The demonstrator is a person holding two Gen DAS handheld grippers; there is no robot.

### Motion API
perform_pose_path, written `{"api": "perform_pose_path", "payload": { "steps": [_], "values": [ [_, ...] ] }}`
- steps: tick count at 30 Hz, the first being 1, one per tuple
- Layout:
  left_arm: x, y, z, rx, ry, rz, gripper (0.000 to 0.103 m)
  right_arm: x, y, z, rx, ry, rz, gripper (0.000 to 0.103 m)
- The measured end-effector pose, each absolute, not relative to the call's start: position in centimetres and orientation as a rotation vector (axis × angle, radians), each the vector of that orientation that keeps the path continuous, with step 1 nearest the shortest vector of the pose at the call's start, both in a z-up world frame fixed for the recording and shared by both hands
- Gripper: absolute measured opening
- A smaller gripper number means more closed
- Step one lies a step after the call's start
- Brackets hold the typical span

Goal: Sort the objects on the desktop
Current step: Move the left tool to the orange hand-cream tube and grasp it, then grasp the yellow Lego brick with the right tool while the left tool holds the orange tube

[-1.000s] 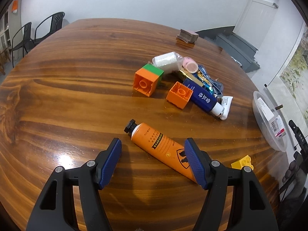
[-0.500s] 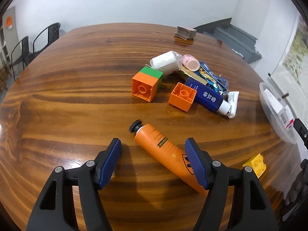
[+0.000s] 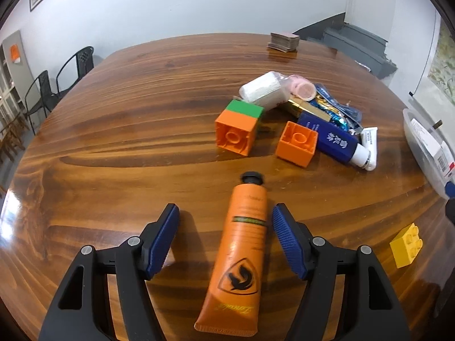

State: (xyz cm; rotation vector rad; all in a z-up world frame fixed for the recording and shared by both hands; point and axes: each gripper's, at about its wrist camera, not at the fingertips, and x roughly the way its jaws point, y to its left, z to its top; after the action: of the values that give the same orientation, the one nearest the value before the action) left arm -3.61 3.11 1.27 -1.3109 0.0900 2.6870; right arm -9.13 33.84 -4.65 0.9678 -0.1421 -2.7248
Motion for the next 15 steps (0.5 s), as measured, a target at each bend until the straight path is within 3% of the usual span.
{"api": "perform_pose_path", "payload": {
  "steps": [4, 9, 15],
  "values": [
    [-3.2, 3.3, 1.6, -1.264, 0.088, 2.675, 0.029, -9.3, 32.8, -5.0, 0.992, -0.153, -2.664, 0.091],
    [-3.3, 3.3, 1.7, -1.245, 0.002, 2.64, 0.029, -9.2, 30.5, -5.5, 1.021, -0.134, -2.572, 0.089],
    [-2.7, 3.5, 2.4, -1.201, -0.017, 2.654, 0.029, -9.1, 26.8, -6.6, 1.092, -0.029, -2.494, 0.076]
  ]
}}
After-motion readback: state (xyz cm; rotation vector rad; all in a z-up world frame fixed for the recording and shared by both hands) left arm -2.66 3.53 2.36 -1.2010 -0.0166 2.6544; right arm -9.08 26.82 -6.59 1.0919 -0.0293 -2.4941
